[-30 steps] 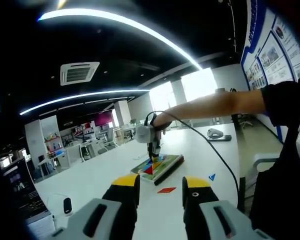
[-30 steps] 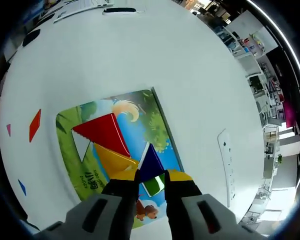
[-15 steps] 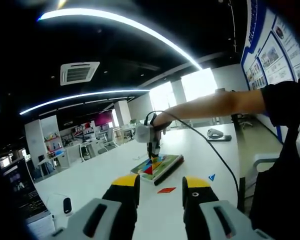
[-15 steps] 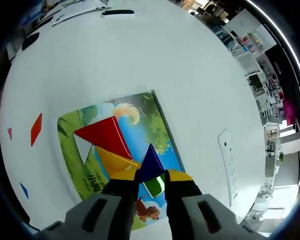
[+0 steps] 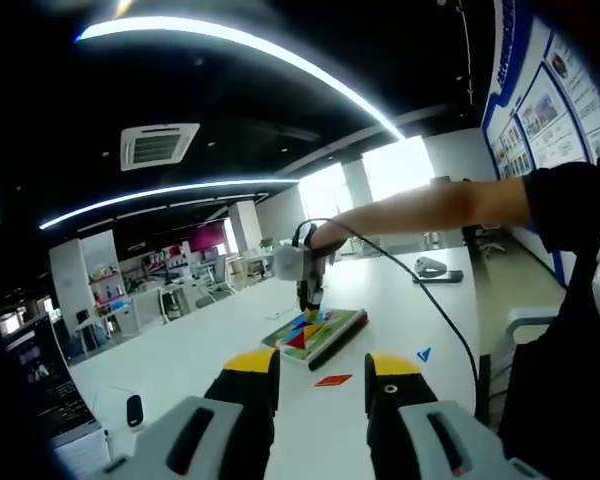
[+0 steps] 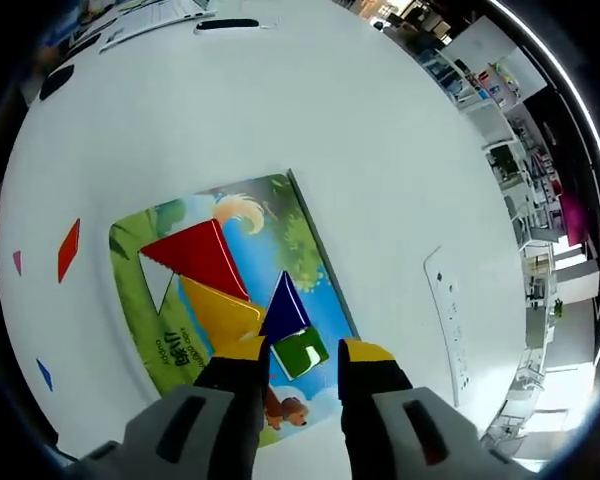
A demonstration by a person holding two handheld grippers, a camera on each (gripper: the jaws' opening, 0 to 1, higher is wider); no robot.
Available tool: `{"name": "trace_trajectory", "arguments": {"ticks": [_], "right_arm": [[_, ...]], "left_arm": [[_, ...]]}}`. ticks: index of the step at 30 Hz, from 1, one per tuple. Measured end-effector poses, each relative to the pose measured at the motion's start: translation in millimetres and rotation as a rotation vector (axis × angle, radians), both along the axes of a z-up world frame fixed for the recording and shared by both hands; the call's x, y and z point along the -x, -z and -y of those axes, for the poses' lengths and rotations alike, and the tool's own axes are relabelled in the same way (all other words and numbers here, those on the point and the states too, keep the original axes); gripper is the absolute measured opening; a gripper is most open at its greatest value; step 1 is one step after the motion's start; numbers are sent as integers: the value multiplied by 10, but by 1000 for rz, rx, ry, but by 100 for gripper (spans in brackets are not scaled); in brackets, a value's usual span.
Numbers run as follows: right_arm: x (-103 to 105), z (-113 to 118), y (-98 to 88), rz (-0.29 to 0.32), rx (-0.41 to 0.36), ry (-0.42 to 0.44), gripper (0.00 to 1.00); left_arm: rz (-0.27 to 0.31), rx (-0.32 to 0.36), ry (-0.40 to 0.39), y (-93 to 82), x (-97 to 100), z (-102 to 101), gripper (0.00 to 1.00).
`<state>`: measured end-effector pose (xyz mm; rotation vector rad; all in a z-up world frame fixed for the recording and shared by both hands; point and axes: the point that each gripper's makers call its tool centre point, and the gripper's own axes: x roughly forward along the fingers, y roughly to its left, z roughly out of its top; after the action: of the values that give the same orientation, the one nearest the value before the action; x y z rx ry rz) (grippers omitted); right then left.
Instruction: Pick up the tangram pieces one by one and place each piece onto its matching region on the pattern sheet, fitting the shapes together until the outline on the sheet is completely filled by the tangram pieces
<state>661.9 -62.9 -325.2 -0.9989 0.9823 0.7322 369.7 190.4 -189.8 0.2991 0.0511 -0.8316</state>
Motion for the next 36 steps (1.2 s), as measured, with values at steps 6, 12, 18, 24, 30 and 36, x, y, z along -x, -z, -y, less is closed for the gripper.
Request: {"name": "trace_trajectory", "arguments": {"ticks": [6, 12, 18, 24, 30, 36], "right_arm": [[46, 159, -134, 0, -5, 12, 29], [201, 307, -209, -28, 1, 9, 29], [468, 298, -189, -80, 15, -28, 29], [720, 139, -146, -123, 18, -86, 31], [998, -102, -118, -141, 25, -190, 31], [1360, -422, -54, -179, 14, -320, 31]], "left_arm": [[0, -1, 2, -5, 3, 8, 35], [0, -3, 3, -8, 4, 15, 35], [0, -6, 4, -9, -1, 21, 35], [0, -7, 5, -10, 2, 30, 35], [0, -8, 4, -8, 5, 31, 35], [0, -7, 4, -7, 7, 33, 35]]}}
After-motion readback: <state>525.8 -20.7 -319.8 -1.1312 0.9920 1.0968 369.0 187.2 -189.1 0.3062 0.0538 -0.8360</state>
